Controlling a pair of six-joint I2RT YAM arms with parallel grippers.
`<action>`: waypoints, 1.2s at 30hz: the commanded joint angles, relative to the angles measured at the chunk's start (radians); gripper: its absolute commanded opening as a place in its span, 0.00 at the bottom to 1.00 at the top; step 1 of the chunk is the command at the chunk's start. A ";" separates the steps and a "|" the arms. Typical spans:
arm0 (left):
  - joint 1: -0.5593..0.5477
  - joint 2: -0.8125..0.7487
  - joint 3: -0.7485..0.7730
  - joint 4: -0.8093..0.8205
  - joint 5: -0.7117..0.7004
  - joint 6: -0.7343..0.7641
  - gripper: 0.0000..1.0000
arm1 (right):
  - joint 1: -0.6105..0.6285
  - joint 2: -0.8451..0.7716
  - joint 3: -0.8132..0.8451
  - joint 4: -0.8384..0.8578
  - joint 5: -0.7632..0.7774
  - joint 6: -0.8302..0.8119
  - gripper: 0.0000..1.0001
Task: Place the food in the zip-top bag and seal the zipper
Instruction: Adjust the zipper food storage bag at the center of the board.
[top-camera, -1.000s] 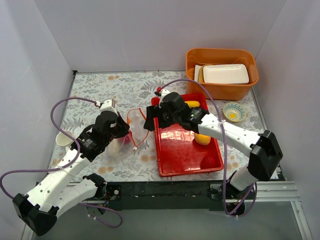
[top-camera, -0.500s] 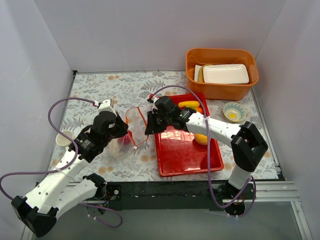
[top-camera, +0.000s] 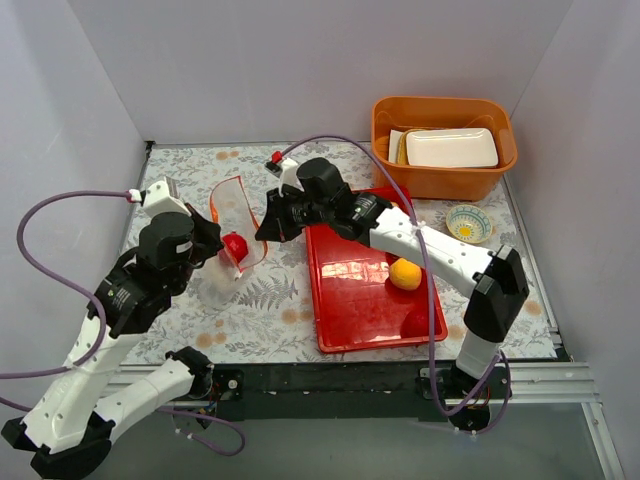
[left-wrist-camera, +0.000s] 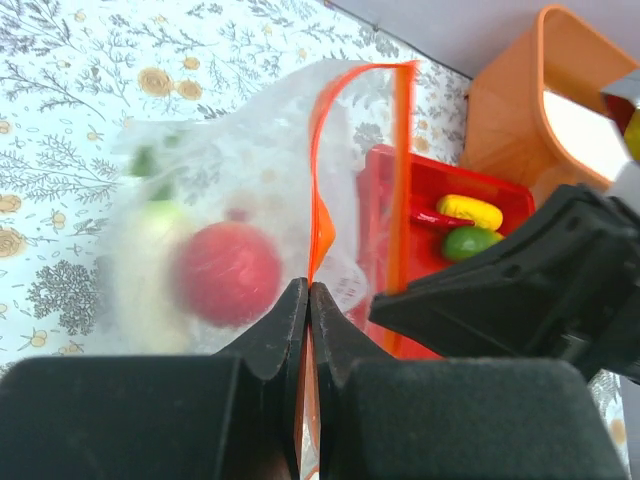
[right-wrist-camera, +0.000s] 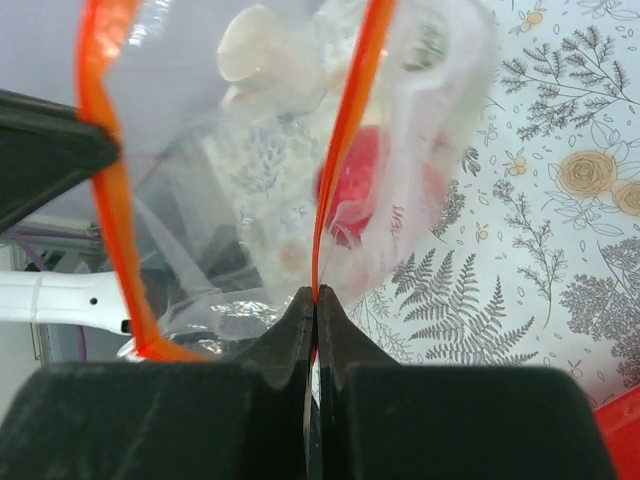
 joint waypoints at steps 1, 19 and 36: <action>-0.001 0.027 0.027 -0.063 -0.058 -0.010 0.00 | 0.000 0.101 0.078 -0.134 0.043 -0.020 0.04; -0.003 0.058 -0.314 0.201 0.173 -0.007 0.00 | -0.003 -0.104 -0.261 -0.168 0.432 0.049 0.79; -0.003 0.085 -0.305 0.247 0.282 0.009 0.00 | -0.173 -0.534 -0.632 -0.387 0.758 0.158 0.98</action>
